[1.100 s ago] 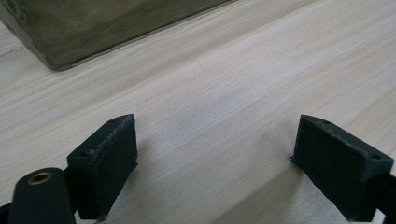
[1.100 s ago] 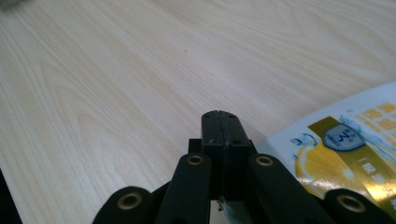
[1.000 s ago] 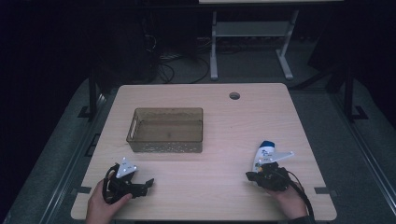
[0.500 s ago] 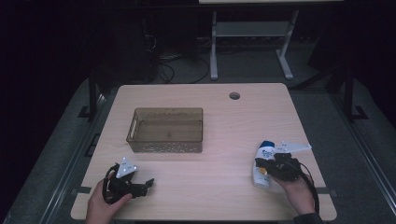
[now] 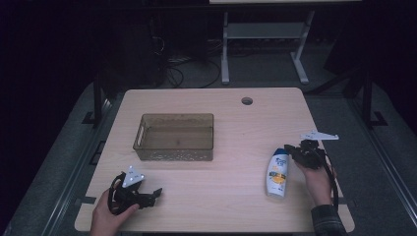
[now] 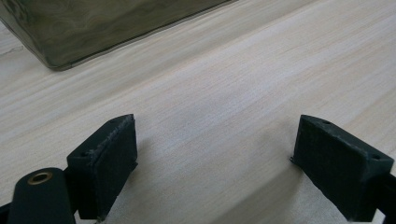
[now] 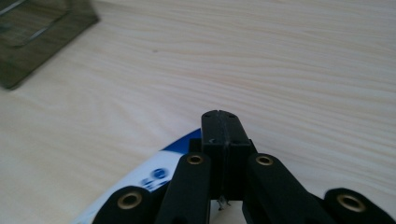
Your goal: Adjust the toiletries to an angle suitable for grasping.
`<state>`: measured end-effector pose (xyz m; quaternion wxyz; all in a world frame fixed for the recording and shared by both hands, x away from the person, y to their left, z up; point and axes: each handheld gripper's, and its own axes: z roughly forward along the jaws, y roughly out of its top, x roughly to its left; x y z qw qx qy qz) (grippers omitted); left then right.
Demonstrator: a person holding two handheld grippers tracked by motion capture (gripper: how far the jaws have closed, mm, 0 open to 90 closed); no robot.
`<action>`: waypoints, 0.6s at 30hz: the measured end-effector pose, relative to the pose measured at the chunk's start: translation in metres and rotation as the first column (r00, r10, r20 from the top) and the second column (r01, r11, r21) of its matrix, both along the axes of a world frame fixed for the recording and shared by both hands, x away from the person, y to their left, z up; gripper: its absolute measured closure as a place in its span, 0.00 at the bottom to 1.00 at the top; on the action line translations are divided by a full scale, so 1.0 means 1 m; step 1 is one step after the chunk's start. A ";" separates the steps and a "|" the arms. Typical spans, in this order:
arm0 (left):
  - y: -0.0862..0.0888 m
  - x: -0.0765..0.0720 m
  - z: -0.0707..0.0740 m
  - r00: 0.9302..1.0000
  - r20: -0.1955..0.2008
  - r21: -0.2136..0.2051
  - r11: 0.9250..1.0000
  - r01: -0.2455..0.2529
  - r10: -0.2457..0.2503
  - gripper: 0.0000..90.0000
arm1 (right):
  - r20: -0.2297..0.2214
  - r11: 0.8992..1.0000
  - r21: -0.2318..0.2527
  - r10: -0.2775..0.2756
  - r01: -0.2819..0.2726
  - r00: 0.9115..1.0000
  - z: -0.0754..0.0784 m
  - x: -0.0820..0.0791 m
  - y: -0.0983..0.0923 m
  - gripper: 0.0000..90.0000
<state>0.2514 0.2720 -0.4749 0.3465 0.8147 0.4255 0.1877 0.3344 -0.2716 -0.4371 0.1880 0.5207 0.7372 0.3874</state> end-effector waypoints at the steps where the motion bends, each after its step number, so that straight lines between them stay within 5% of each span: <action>1: 0.000 0.000 0.000 1.000 0.000 0.000 1.000 0.000 0.000 0.14 | -0.004 1.000 0.001 -0.028 0.028 1.000 -0.003 0.004 -0.005 1.00; 18: 0.000 0.000 0.000 1.000 0.000 -0.001 1.000 0.000 0.000 0.14 | -0.099 0.997 -0.036 -0.064 0.061 0.993 -0.028 0.003 -0.014 0.99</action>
